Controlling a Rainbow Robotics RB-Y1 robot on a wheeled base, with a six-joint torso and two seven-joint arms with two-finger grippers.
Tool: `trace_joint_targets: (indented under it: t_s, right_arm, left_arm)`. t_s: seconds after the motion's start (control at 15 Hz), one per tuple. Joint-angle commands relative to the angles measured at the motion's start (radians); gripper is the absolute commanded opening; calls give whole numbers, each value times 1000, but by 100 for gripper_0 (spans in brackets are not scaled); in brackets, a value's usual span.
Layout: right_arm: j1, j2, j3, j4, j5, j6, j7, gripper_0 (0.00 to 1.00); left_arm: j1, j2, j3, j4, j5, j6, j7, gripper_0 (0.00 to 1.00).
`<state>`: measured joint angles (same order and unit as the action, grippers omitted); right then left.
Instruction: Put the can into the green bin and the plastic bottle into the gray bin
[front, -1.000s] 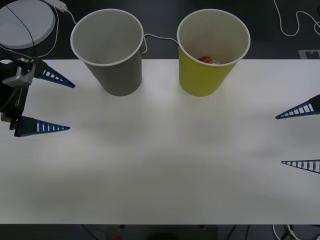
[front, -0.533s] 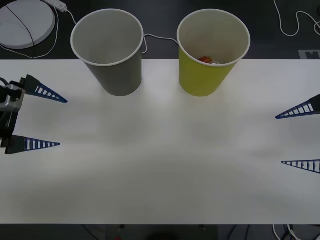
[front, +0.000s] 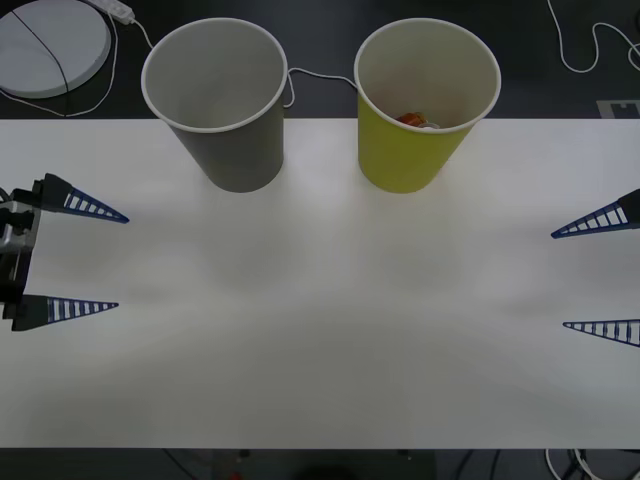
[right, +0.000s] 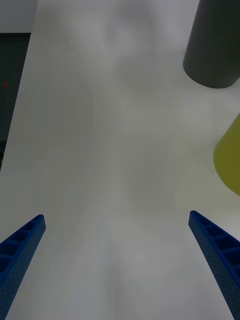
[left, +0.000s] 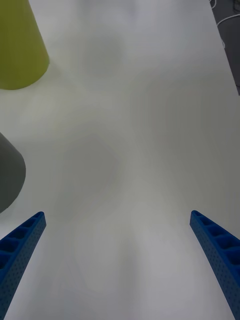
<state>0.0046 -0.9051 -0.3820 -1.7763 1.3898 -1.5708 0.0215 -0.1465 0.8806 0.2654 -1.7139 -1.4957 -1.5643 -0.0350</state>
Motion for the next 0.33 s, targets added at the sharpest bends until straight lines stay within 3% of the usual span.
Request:
trace_joint_targets:
  t_s: [0.07, 0.33]
  right_arm:
    - [0, 0, 0, 0, 0, 0, 0, 100]
    - [0, 0, 0, 0, 0, 0, 0, 100]
  left_arm:
    - [4, 0, 0, 0, -1, -6, -5, 100]
    - [4, 0, 0, 0, -3, -6, -8, 100]
